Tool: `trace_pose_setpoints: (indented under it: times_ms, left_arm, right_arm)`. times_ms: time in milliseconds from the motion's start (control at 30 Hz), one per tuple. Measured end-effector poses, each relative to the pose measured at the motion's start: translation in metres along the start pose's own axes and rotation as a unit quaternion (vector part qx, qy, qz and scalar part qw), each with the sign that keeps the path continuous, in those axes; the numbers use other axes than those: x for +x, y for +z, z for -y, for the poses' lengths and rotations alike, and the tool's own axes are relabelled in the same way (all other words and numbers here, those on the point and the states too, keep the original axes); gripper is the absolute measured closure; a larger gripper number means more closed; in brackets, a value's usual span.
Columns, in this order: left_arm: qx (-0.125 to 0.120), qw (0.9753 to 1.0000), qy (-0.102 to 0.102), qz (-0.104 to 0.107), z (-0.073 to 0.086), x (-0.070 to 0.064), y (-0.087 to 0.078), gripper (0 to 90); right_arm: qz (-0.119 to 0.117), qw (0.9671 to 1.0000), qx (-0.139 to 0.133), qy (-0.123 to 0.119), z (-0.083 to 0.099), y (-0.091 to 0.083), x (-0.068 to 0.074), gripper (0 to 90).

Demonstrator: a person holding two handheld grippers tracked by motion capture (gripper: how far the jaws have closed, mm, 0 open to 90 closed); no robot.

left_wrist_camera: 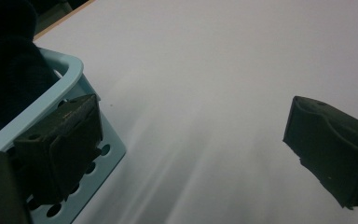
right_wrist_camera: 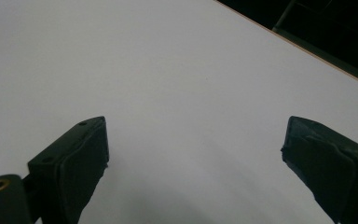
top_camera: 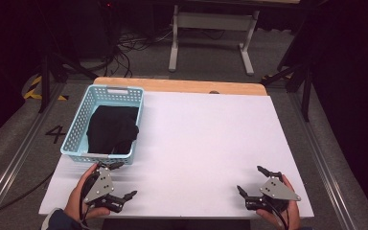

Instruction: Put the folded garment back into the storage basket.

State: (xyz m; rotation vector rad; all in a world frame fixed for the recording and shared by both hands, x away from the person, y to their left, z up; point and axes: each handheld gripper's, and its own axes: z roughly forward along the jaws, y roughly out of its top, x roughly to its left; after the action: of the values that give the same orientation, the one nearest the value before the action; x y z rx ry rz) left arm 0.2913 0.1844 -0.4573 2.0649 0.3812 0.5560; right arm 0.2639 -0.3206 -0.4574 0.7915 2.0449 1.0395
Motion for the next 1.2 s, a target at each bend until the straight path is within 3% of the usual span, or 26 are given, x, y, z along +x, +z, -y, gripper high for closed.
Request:
trace_pose_setpoints:
  times_ms: [833,1200]
  left_arm:
    - [0.0,1.0,0.01,-0.002,0.0,-0.0007,-0.0015,5.2]
    - [0.002,1.0,0.005,-0.002,0.0005,-0.0006,0.0,5.2]
  right_arm:
    - [-0.001,1.0,-0.003,-0.007,-0.0023,-0.0005,0.0041,7.7]
    - [-0.003,1.0,-0.004,-0.007,-0.0027,0.0004,0.0043,7.7]
